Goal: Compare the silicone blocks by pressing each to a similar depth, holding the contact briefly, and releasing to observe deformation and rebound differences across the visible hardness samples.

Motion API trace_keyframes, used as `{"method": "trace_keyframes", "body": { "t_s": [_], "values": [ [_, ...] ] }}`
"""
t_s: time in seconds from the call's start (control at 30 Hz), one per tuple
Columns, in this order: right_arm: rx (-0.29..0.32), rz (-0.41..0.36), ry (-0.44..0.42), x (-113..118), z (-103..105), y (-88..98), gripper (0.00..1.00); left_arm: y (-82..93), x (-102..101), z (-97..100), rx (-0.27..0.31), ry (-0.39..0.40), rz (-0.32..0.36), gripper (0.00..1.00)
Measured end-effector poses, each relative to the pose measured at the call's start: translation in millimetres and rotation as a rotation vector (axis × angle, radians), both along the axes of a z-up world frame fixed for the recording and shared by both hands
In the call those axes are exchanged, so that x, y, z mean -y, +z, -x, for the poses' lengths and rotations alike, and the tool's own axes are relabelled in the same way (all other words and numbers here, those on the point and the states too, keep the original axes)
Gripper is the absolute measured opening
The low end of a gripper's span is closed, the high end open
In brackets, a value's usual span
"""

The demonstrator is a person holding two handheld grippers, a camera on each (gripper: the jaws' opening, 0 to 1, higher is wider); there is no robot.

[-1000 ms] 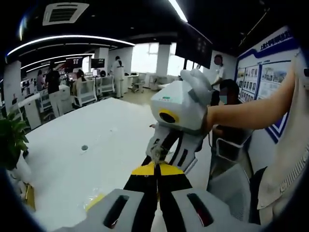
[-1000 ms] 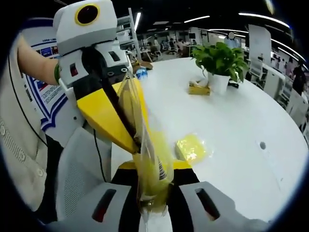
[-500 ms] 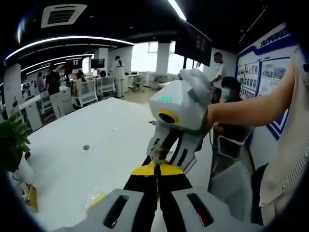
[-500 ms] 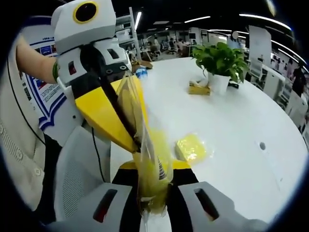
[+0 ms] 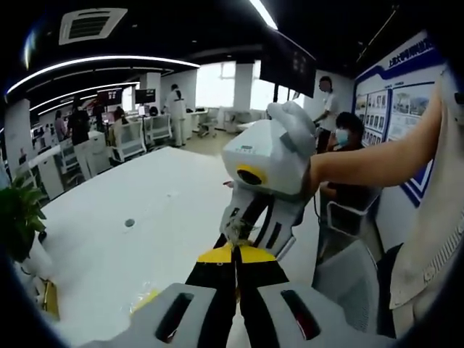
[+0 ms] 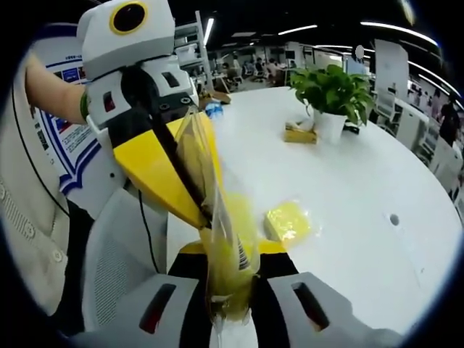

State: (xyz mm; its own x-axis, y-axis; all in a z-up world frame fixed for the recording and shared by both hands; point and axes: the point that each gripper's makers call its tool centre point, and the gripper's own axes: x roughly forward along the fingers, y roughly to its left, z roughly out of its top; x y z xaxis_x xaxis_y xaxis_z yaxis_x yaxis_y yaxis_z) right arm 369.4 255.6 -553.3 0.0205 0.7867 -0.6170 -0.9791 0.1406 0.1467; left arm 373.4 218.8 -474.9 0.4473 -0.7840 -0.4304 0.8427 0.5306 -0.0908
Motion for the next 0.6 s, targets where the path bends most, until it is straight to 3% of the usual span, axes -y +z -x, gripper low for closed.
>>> {"method": "trace_keyframes", "body": {
  "t_s": [0.1,0.13,0.5,0.6],
  "values": [
    [-0.012,-0.002,0.002,0.2,1.1,-0.5,0.12,-0.5,0.8,1.1,0.002,-0.003,-0.006,0.0],
    [-0.055,0.004,0.002,1.0,5.2,-1.4,0.12,-0.6,1.0,1.6,0.001,-0.003,-0.007,0.0],
    [-0.038,-0.008,0.005,0.3,7.7,-1.0,0.14,-1.3,1.3,5.2,-0.001,-0.006,-0.015,0.0],
    [-0.006,-0.018,0.005,-0.3,5.3,0.2,0.15,-0.7,1.3,4.8,0.011,-0.008,-0.022,0.0]
  ]
}}
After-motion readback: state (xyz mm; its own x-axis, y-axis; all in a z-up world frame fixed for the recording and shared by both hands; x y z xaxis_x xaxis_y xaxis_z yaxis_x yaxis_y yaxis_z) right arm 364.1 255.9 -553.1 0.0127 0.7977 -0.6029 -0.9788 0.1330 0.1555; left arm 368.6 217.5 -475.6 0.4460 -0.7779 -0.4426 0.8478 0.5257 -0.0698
